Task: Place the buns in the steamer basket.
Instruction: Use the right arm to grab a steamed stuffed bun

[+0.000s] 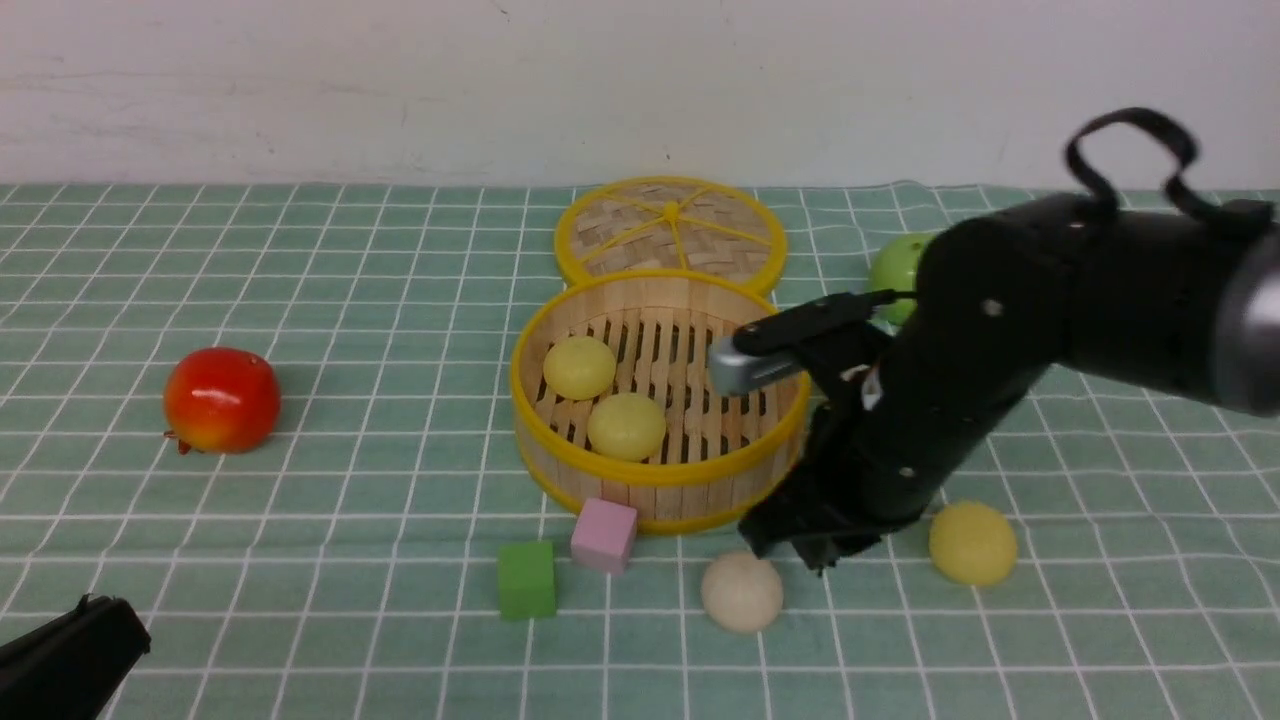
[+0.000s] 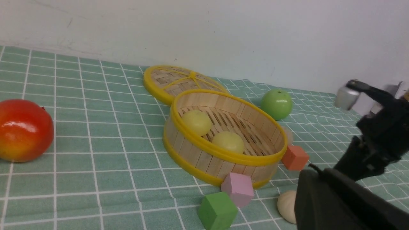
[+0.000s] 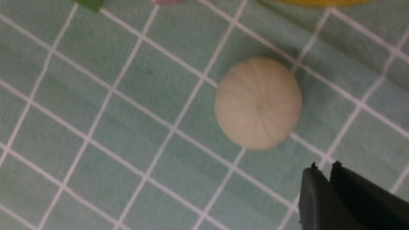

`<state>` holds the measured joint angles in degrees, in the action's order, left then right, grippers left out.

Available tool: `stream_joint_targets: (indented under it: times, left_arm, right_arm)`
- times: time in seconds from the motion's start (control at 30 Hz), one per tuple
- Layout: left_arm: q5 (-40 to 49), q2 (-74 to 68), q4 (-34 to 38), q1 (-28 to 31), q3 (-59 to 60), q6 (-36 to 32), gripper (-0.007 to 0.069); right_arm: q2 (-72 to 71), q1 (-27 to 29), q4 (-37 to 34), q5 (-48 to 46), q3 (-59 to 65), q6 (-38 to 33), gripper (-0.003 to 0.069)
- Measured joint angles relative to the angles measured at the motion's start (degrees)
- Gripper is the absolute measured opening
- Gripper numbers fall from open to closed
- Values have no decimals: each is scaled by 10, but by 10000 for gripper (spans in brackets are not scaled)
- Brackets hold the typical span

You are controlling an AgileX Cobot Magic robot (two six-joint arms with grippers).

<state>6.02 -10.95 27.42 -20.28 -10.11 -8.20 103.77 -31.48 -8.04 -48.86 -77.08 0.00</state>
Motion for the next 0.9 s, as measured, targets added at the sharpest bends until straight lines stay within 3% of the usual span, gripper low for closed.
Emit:
stream_joint_targets:
  times: [0.37,0.9]
  left_arm:
    - [0,0,0,0,0,0,6]
    - [0,0,0,0,0,1,23]
  right_arm:
    - [70,0,-20,7,-54,0,263]
    - [100,0,-49,31,-55,-12,280]
